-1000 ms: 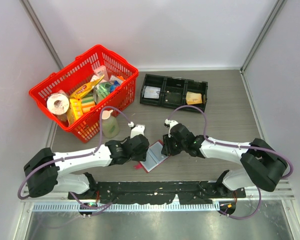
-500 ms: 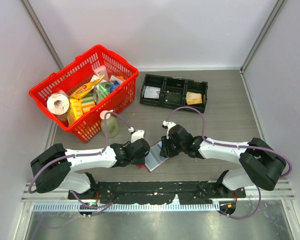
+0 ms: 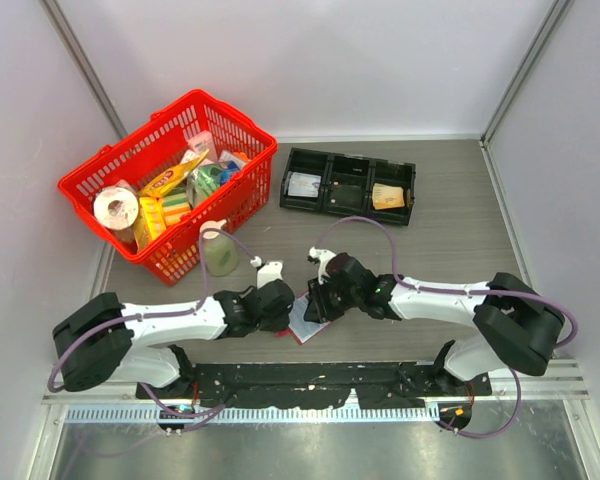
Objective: Take the credit cards out of the card holder
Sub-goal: Remove the credit card from the card holder.
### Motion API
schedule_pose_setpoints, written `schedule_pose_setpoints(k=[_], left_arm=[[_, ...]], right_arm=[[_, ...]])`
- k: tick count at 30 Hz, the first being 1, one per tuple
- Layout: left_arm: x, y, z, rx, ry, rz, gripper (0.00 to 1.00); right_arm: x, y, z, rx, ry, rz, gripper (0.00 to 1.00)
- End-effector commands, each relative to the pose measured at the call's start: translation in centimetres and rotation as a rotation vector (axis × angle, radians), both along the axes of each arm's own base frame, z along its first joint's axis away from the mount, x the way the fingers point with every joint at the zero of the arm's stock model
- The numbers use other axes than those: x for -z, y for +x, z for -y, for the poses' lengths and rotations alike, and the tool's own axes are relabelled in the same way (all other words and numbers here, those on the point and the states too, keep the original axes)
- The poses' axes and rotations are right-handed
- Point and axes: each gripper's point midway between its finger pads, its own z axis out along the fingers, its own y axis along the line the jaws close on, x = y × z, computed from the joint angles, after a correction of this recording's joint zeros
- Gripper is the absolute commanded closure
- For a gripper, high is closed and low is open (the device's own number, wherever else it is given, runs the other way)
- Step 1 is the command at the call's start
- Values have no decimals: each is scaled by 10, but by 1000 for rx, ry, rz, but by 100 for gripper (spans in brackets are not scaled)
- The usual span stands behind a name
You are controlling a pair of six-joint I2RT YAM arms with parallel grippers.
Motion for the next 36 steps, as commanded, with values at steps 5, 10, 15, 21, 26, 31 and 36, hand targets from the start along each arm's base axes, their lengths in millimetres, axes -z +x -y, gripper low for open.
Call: schedule_pose_setpoints(k=[5, 10, 15, 21, 26, 31, 36], left_arm=[[-36, 11, -14, -128, -119, 104, 61], [-64, 16, -29, -181, -172, 176, 55], [-94, 18, -13, -178, -321, 198, 50], [-99, 21, 29, -168, -498, 147, 48], [-86, 26, 55, -197, -575, 97, 46], [-63, 25, 65, -225, -581, 52, 47], [-50, 24, 70, -239, -589, 21, 50]], right_arm=[[-35, -19, -31, -144, 61, 30, 67], [-52, -3, -13, -78, 23, 142, 54], [-41, 34, 28, 101, -60, 171, 59], [-20, 55, 58, 209, -49, 121, 68], [-4, 57, 64, 217, -55, 87, 73], [3, 52, 61, 196, -44, 69, 77], [7, 51, 59, 185, -36, 64, 80]])
